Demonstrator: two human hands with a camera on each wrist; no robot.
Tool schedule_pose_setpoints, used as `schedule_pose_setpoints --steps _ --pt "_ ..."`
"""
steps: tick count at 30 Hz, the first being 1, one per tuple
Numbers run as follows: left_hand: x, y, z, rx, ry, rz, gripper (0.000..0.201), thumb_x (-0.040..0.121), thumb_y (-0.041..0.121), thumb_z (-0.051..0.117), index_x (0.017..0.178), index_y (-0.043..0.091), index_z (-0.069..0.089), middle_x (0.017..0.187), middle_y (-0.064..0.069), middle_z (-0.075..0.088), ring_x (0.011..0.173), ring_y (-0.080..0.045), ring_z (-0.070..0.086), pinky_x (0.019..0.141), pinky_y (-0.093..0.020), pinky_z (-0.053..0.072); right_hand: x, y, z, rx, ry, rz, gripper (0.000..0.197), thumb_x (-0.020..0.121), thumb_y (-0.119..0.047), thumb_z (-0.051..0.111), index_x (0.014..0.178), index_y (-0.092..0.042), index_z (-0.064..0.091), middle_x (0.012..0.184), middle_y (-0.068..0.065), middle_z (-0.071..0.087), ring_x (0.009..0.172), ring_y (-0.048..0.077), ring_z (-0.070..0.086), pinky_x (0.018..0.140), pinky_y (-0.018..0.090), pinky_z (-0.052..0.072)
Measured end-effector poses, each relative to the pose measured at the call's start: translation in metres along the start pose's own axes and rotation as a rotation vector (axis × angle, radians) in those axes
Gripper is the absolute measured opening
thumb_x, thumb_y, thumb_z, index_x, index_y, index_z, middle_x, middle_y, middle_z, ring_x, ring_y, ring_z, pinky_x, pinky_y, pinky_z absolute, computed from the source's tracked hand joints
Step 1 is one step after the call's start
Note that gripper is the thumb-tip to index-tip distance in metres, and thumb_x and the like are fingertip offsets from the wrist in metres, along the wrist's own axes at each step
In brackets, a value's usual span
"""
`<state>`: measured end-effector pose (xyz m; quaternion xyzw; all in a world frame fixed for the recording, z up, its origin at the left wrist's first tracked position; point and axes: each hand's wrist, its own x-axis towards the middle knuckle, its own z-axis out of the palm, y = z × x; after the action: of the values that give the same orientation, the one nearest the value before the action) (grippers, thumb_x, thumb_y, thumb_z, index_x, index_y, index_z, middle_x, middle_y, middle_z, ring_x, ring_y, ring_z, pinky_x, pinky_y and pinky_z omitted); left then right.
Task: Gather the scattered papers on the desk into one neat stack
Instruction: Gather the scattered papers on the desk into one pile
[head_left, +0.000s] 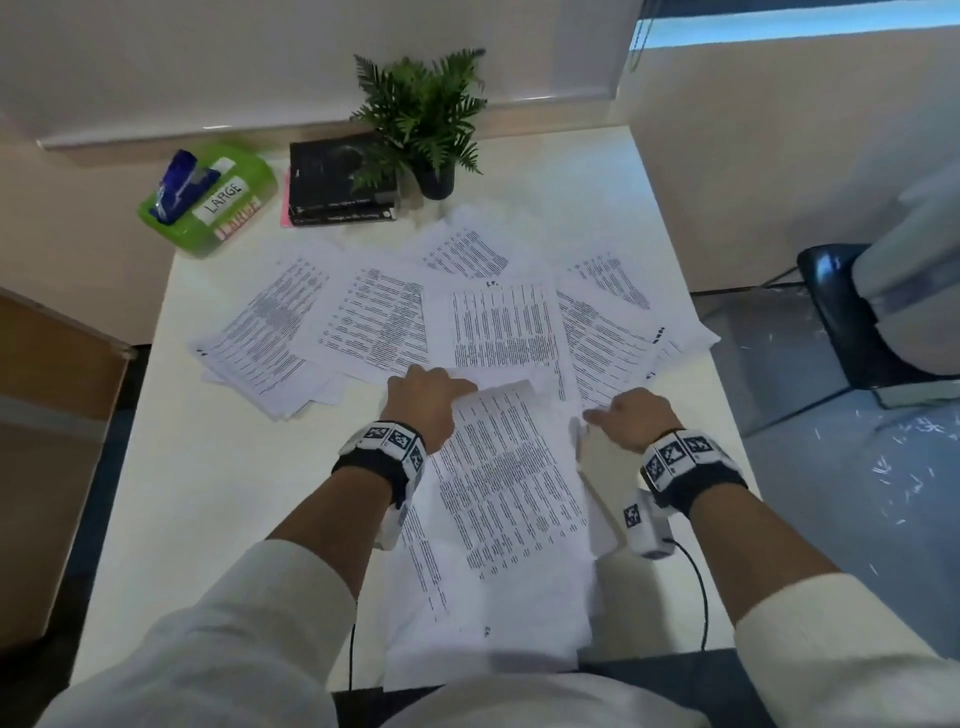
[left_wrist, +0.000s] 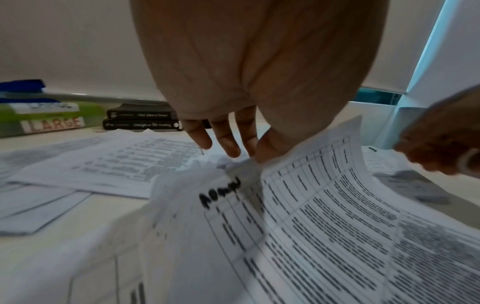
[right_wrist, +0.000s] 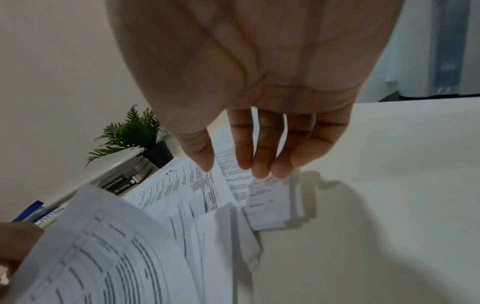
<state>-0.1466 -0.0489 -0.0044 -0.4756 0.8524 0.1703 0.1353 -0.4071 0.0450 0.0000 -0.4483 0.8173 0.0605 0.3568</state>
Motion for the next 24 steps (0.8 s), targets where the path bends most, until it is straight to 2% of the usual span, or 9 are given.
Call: schedule_pose_setpoints --steps 3,6,10,14,16,18,21,22,24 --pt "0.012 0.004 -0.005 0.098 -0.075 0.031 0.064 0.089 -0.001 0.046 0.137 0.042 0.053 0.122 -0.005 0.052 0.11 -0.029 0.047 0.096 -0.043 0.037 0.014 -0.007 -0.014 0.194 0.165 -0.017 0.039 0.091 -0.041 0.059 0.074 -0.005 0.061 0.067 0.005 0.06 0.078 0.027 0.062 0.053 0.024 0.033" --pt "0.021 0.012 -0.008 0.219 -0.165 0.121 0.063 0.09 0.0 0.047 0.137 0.04 0.054 0.121 -0.007 0.048 0.11 -0.03 0.045 0.097 -0.044 0.037 0.033 -0.021 -0.022 0.289 0.195 -0.055 0.039 0.09 -0.035 0.063 0.099 0.003 0.068 0.095 0.016 0.071 0.088 0.031 0.064 0.068 0.031 0.049" --pt "0.031 0.018 -0.005 0.195 -0.143 0.161 0.059 0.088 0.001 0.047 0.133 0.039 0.058 0.121 -0.005 0.048 0.109 -0.028 0.043 0.094 -0.043 0.037 0.059 -0.039 -0.023 0.335 0.187 -0.061 0.041 0.091 -0.034 0.064 0.113 0.0 0.063 0.117 0.017 0.067 0.1 0.031 0.063 0.079 0.033 0.048" --pt "0.052 0.0 -0.013 -0.11 0.117 -0.154 0.044 0.09 0.02 0.049 0.132 0.031 0.056 0.124 -0.009 0.053 0.114 -0.032 0.047 0.098 -0.046 0.04 0.078 -0.056 -0.023 0.37 0.207 -0.063 0.045 0.09 -0.033 0.066 0.115 0.005 0.063 0.116 0.022 0.066 0.108 0.035 0.063 0.082 0.033 0.05" --pt "0.067 -0.015 -0.021 -0.287 0.099 -0.383 0.055 0.089 0.035 0.049 0.142 0.026 0.043 0.129 -0.015 0.054 0.117 -0.037 0.051 0.098 -0.05 0.045 0.086 -0.062 -0.023 0.369 0.199 -0.066 0.038 0.087 -0.035 0.067 0.093 0.003 0.065 0.088 0.019 0.068 0.086 0.033 0.066 0.07 0.034 0.052" --pt "0.078 -0.024 -0.027 -0.446 -0.029 -0.54 0.072 0.088 0.045 0.046 0.153 0.022 0.024 0.138 -0.021 0.051 0.117 -0.041 0.055 0.097 -0.05 0.048 0.095 -0.064 -0.02 0.359 0.199 -0.033 0.033 0.086 -0.036 0.068 0.073 -0.01 0.053 0.06 0.005 0.05 0.061 0.022 0.053 0.052 0.024 0.041" --pt "0.087 -0.018 -0.03 -0.56 -0.091 -0.578 0.078 0.096 0.039 0.05 0.157 0.016 0.008 0.13 -0.02 0.053 0.097 -0.032 0.063 0.081 -0.038 0.05 0.104 -0.067 -0.018 0.315 0.148 0.003 0.039 0.086 -0.04 0.067 0.066 -0.016 0.045 0.055 -0.002 0.041 0.049 0.014 0.041 0.045 0.021 0.031" --pt "0.089 -0.012 -0.031 -0.583 -0.092 -0.557 0.081 0.096 0.037 0.052 0.157 0.015 0.004 0.119 -0.018 0.054 0.086 -0.027 0.062 0.073 -0.034 0.048 0.105 -0.068 -0.017 0.293 0.125 0.005 0.038 0.086 -0.041 0.067 0.068 -0.015 0.046 0.058 -0.001 0.043 0.052 0.015 0.044 0.045 0.022 0.03" --pt "0.095 -0.002 -0.031 -0.641 -0.129 -0.552 0.087 0.096 0.035 0.055 0.157 0.011 -0.003 0.128 -0.02 0.055 0.089 -0.027 0.059 0.066 -0.029 0.044 0.105 -0.069 -0.014 0.313 0.074 0.01 0.03 0.087 -0.036 0.068 0.081 -0.011 0.053 0.07 0.002 0.052 0.066 0.018 0.053 0.047 0.023 0.032"
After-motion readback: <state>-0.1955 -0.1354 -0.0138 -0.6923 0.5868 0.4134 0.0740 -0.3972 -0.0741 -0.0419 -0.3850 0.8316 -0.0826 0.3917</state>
